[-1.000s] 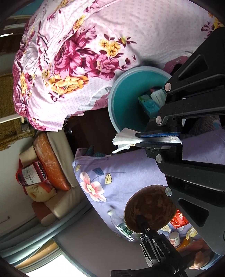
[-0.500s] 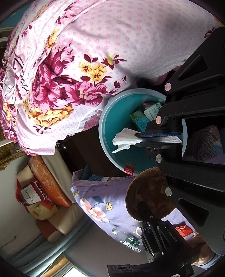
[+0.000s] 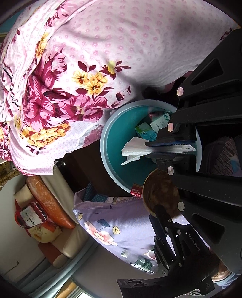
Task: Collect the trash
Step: 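Carry the mask and coconut shell over the teal bin and open both tools, then move both open tools back over the table toward the water bottle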
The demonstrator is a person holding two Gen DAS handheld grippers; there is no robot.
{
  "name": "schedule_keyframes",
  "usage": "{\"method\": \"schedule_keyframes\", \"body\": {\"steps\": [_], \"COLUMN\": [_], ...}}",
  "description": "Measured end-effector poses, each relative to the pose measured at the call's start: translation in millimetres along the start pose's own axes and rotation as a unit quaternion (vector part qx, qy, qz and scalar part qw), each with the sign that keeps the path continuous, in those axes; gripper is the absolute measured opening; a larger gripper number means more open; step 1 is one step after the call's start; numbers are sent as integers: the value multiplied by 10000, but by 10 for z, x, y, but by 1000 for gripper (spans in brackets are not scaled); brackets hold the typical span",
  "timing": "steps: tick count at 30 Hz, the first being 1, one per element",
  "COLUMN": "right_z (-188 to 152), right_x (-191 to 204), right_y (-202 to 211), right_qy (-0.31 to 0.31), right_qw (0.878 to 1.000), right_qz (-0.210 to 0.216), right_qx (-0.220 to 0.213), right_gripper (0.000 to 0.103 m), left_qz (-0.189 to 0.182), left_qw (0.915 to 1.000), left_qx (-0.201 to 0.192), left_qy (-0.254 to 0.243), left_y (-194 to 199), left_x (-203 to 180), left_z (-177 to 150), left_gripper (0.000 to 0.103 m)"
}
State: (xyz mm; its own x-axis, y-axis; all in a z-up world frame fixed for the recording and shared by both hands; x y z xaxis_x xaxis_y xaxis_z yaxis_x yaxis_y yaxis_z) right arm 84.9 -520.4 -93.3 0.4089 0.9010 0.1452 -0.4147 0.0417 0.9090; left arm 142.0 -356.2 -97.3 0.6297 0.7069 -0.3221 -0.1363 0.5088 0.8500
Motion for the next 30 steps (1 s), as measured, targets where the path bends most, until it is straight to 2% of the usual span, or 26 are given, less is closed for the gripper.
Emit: {"method": "schedule_keyframes", "body": {"steps": [1,4,5,6,8,11,15,30], "right_z": [-1,-3,-5,-8,-11,-12,-24,-86], "right_x": [7,24,36,51,103,148,200,781], "right_y": [-11,-25,-29,-27,-1,12,25,212], "right_qy": [-9,-40,-53,-56,-9,-22,-24,395], "right_qw": [10000,10000,9999,9999,10000,10000,10000,9992], "right_qz": [3,9,33,25,-28,-19,-34,6], "right_qx": [22,79,100,91,26,38,90,55], "right_gripper": [9,12,19,35,49,59,66,70], "left_qz": [50,33,36,45,53,52,66,172], "left_qw": [9999,9998,9998,9998,9997,9995,9992,9958], "left_qx": [-109,-188,-199,-211,-233,-253,-261,-579], "left_qy": [-26,-25,-3,21,87,183,296,692], "left_y": [41,112,129,145,177,234,309,807], "left_x": [5,36,58,81,137,235,358,837], "left_z": [-1,9,5,1,-21,-68,-136,-427], "left_gripper": [81,82,82,83,86,87,87,92]}}
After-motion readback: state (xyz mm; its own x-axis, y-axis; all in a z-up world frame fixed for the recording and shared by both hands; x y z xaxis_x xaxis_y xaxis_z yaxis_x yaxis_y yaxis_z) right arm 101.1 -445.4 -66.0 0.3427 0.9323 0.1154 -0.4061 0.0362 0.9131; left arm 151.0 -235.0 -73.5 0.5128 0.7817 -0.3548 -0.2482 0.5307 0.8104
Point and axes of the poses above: each gripper's, at about its wrist camera, not at the fingertips, and y roughly against the way its jaws point, x to its left, z to its top, the point moved 3 cm from there along -y, roughly the way its jaws point, and after that the axes turned 15 degrees about -z, right-handed, at the moved point
